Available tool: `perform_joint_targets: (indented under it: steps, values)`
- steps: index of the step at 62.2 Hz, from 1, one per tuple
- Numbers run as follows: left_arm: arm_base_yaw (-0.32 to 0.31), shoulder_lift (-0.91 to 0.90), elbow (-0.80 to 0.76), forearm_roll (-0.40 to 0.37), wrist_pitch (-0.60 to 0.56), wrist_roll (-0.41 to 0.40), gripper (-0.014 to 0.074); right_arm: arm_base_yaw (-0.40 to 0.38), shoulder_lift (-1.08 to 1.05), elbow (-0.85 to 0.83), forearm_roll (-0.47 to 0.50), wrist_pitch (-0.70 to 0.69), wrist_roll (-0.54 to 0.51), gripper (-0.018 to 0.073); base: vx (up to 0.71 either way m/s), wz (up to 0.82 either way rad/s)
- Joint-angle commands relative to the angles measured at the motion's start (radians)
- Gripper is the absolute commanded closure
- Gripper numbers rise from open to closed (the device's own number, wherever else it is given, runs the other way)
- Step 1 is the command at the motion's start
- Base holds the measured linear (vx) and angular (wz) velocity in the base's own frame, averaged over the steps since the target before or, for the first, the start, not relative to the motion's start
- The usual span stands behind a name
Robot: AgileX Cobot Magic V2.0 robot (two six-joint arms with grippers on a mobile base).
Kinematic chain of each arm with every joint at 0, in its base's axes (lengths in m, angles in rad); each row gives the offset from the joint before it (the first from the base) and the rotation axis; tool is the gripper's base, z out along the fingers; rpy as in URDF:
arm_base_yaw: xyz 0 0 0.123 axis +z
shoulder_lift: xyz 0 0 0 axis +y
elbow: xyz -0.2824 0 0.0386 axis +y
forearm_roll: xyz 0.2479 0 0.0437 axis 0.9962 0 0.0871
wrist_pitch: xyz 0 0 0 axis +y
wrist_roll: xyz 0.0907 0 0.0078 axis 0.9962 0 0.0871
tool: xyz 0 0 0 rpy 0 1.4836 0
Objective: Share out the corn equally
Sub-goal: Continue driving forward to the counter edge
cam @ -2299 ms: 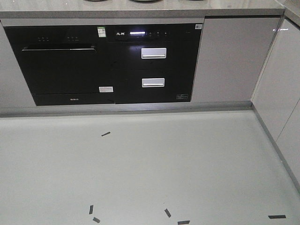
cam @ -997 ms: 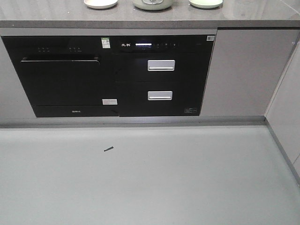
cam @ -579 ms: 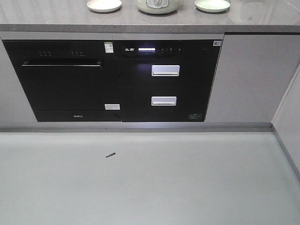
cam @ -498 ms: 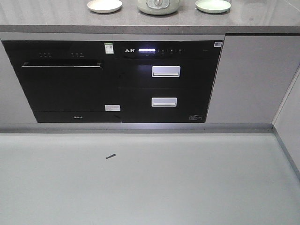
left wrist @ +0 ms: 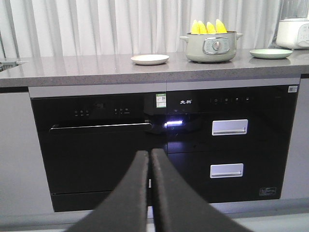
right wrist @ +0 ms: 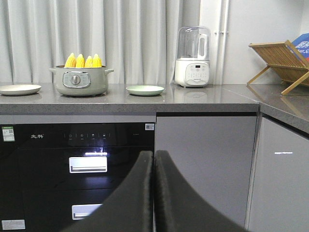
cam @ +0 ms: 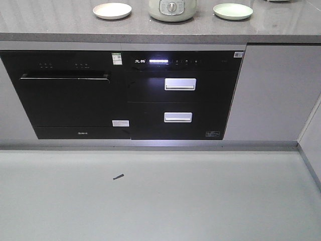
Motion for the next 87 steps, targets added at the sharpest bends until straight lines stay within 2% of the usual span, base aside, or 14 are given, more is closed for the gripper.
perform_joint_targets:
  steps: [1,87]
  values:
    - [0.0,-0.017,0.015,-0.004,-0.071,-0.004,0.0603,-0.004,-0.003,0.008,-0.007,-0.082,0.0,0.0562,0.13,0.01]
    - [0.0,-0.017,0.015,-0.004,-0.071,-0.004,0.0603,-0.004,-0.003,0.008,-0.007,-0.082,0.0,0.0562,0.07,-0.02]
